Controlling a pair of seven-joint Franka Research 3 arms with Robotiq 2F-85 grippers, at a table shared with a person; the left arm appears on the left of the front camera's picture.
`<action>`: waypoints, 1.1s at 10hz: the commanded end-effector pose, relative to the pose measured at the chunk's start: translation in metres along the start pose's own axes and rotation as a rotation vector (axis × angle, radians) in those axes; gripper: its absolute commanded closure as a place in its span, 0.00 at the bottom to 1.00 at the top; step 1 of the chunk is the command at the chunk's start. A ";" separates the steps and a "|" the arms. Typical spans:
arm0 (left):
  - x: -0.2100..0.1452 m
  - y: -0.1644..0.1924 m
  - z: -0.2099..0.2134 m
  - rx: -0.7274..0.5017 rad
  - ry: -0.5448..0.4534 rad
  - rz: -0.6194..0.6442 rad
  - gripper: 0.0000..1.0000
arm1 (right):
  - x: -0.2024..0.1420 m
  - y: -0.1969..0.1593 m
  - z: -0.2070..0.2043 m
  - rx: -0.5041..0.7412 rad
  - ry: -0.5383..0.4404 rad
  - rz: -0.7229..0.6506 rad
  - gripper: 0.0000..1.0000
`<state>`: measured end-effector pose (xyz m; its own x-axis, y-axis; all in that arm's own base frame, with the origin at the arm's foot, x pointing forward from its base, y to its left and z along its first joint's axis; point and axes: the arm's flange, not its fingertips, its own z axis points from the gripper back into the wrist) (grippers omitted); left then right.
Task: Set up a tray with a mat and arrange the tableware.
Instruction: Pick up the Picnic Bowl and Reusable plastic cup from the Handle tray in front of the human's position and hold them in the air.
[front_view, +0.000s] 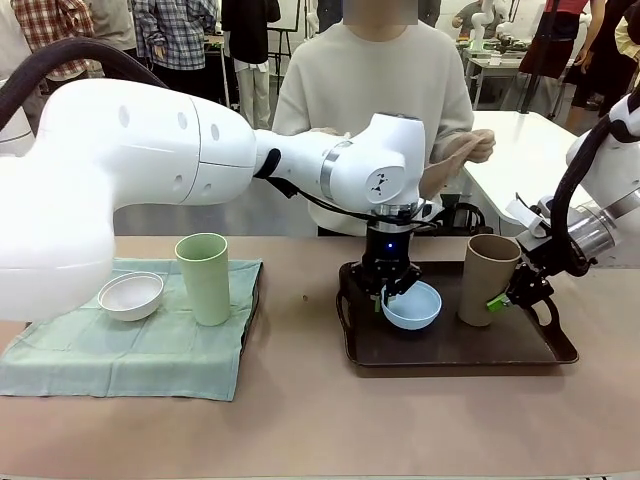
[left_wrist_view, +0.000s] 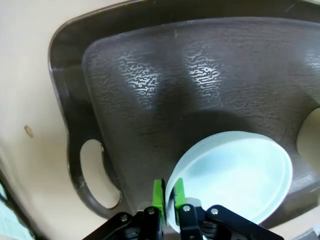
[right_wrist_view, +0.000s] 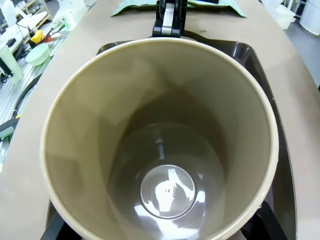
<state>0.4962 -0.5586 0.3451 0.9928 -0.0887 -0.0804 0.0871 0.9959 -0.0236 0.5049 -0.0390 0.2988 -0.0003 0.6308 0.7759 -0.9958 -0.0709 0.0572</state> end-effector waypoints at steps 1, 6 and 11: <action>-0.003 0.006 0.001 0.001 0.008 -0.009 1.00 | -0.004 -0.003 -0.004 -0.014 -0.024 0.018 0.78; -0.033 0.015 0.075 -0.005 -0.060 0.012 1.00 | 0.085 0.067 0.075 -0.082 0.007 0.094 1.00; -0.105 0.007 0.190 -0.012 -0.298 0.036 1.00 | 0.170 0.144 0.124 -0.165 0.075 0.200 1.00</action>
<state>0.4218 -0.5442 0.5491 0.9837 -0.0751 0.1632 0.0882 0.9933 -0.0749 0.3810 -0.0465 0.5217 -0.2103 0.6664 0.7153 -0.9737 -0.0776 -0.2141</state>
